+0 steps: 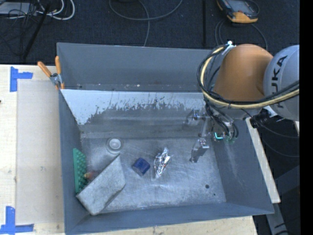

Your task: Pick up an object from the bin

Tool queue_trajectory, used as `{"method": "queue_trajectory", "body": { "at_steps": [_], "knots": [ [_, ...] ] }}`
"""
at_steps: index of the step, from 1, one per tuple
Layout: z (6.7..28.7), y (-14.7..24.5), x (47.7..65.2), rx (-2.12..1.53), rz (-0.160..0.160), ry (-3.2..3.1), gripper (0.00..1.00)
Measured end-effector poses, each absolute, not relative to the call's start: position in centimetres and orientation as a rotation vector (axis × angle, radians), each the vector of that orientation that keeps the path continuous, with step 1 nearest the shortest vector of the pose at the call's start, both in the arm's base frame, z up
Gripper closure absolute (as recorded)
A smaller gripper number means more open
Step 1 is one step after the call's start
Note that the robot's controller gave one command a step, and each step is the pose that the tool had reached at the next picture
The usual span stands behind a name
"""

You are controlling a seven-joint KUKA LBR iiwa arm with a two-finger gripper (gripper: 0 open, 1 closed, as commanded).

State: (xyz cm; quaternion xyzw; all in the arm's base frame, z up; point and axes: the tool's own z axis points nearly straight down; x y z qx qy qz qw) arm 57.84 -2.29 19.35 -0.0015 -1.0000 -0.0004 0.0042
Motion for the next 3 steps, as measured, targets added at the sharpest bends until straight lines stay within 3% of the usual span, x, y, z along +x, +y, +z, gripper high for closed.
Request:
{"method": "queue_trajectory", "body": {
  "at_steps": [1, 2, 3],
  "knots": [
    [9.2, 4.0, 57.8, 0.045, -0.004, -3.133, 0.00],
    [9.8, 3.8, 58.0, 0.041, -0.001, -3.140, 1.00],
    [23.4, 5.9, 59.0, 0.544, 0.000, -3.102, 1.00]
  ]
}}
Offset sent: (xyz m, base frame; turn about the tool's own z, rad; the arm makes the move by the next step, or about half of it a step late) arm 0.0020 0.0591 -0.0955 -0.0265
